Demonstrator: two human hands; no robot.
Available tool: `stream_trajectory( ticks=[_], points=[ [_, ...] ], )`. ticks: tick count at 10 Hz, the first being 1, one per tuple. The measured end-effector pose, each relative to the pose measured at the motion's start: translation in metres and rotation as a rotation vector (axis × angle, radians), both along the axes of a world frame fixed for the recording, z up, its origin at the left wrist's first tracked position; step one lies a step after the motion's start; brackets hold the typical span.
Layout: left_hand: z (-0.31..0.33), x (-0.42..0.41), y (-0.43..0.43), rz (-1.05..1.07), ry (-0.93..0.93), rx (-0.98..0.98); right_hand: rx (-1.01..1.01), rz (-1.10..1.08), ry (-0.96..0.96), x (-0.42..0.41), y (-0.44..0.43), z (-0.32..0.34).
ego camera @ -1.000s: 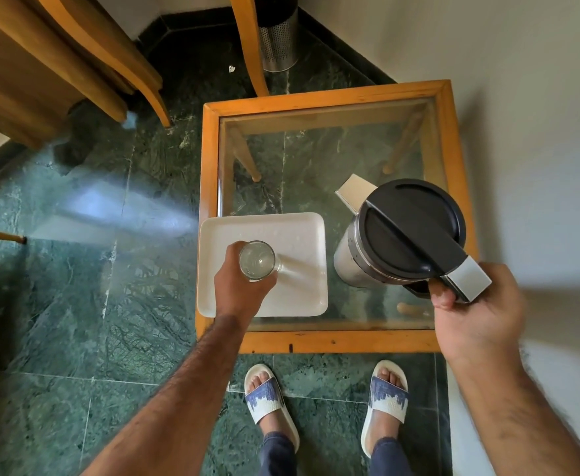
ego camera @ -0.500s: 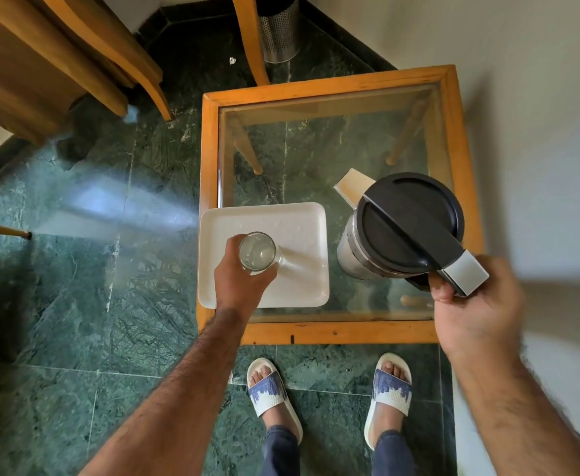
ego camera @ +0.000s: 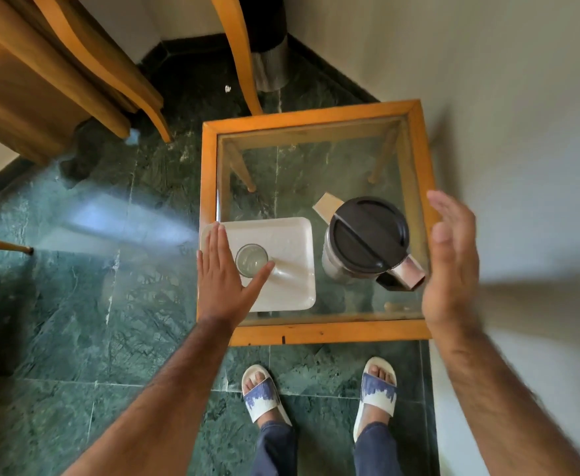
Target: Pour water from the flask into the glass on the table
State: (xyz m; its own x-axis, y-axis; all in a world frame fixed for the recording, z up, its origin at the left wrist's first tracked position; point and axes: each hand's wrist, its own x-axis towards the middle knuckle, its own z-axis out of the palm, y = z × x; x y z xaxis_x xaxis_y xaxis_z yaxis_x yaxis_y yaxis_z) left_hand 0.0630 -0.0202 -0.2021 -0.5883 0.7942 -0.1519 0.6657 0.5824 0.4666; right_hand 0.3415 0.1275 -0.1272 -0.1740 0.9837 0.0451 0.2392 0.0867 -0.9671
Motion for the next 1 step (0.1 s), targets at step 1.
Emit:
stream_trajectory(
  ticks=[1],
  points=[
    [0.0370,0.0034,0.0049,-0.172,0.136,0.054,0.172,0.130,-0.096,-0.0080,0.0080,0.0339]
  ],
)
